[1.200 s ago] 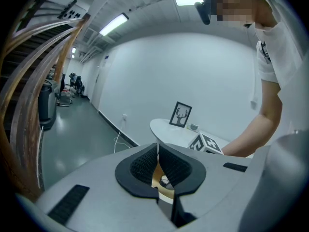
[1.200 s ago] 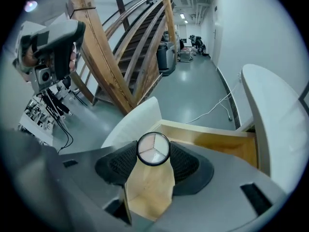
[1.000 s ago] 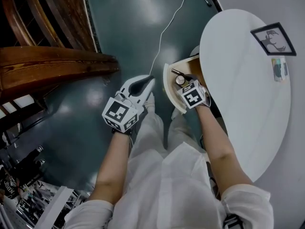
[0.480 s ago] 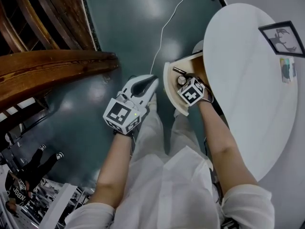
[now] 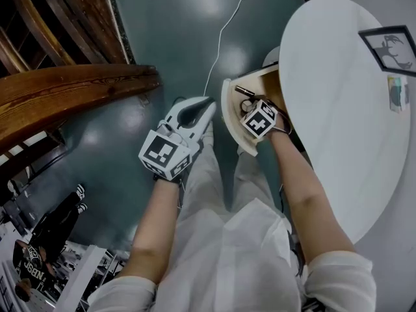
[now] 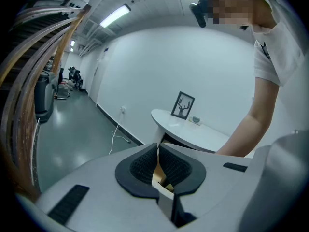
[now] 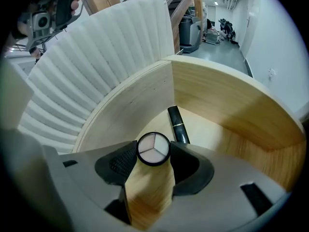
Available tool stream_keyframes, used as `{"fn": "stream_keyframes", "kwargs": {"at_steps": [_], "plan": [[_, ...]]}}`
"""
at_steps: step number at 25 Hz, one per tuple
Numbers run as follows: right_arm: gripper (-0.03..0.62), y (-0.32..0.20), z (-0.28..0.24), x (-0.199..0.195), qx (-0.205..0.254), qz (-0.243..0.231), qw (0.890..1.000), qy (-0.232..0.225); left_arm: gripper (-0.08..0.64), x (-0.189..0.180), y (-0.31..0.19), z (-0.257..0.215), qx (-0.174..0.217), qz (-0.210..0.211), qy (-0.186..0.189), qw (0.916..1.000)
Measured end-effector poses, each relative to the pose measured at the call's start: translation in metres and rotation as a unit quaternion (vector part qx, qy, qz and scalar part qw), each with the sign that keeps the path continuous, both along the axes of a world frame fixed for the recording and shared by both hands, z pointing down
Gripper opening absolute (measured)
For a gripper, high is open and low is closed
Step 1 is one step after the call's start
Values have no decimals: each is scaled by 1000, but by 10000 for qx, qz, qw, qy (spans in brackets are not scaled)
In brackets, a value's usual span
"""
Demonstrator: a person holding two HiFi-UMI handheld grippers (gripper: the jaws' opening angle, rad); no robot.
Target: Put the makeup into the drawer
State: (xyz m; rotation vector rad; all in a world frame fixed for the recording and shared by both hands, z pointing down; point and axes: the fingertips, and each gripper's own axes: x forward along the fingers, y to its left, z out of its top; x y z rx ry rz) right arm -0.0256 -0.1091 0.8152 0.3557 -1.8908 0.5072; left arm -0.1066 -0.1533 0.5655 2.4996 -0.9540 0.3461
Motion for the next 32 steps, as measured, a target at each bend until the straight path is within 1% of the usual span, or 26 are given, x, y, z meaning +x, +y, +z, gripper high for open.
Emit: {"fn": "stream_keyframes", "kwargs": {"at_steps": [7, 12, 21, 26, 32], "plan": [[210, -3, 8, -5, 24, -286, 9995, 137, 26, -1, 0, 4, -18, -37, 15, 10000], [210, -4, 12, -4, 114, -374, 9990, 214, 26, -2, -1, 8, -13, -77, 22, 10000], [213, -5, 7, -2, 130, -248, 9993, 235, 26, -6, 0, 3, 46, -113, 67, 9999], [212, -4, -10, -5, 219, -81, 9995, 196, 26, -10, 3, -6, 79, -116, 60, 9999], [202, -7, -36, -4, 369, 24, 9991, 192, 26, -12, 3, -24, 218, -138, 71, 9996]]}}
